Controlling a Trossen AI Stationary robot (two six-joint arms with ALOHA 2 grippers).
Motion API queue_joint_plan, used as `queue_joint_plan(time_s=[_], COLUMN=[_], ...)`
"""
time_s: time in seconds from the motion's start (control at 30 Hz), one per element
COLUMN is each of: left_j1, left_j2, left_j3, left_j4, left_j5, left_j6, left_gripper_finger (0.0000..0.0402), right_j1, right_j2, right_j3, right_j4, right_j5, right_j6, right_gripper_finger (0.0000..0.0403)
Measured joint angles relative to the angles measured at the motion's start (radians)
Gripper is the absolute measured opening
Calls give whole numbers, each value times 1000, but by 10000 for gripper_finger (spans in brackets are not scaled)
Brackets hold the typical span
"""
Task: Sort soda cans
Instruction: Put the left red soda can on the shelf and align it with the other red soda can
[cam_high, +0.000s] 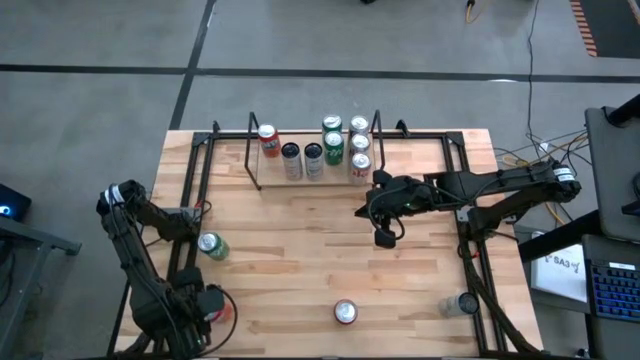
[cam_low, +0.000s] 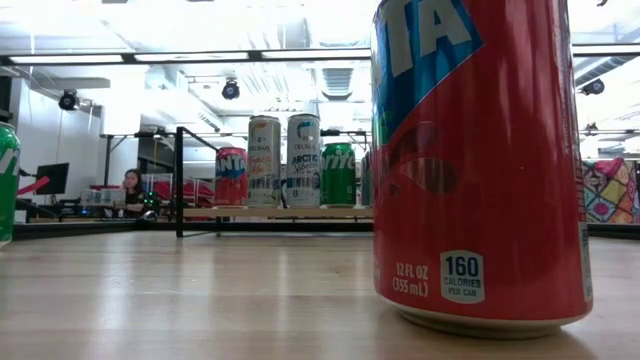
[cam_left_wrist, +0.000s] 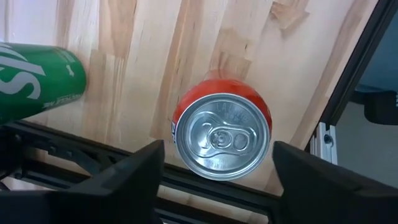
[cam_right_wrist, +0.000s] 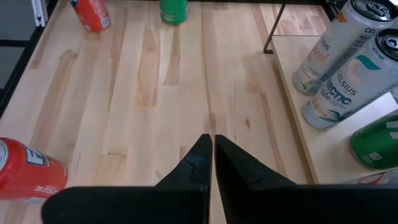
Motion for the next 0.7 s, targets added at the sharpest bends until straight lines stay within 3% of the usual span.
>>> queue_joint_plan(time_s=[0.17,0.7], left_j1=[0,0], left_j2=[0,1], left_j3=[-8,-11], left_j4=[0,3], left_j5=[0,-8], left_j6=[-2,-21], left_gripper_finger=[314,313], right_j1=[2,6], right_j2=[0,0], right_j3=[0,-6], right_j4=[0,-1], right_j5=[0,0], right_j6=[-1,11], right_gripper_finger=[9,9])
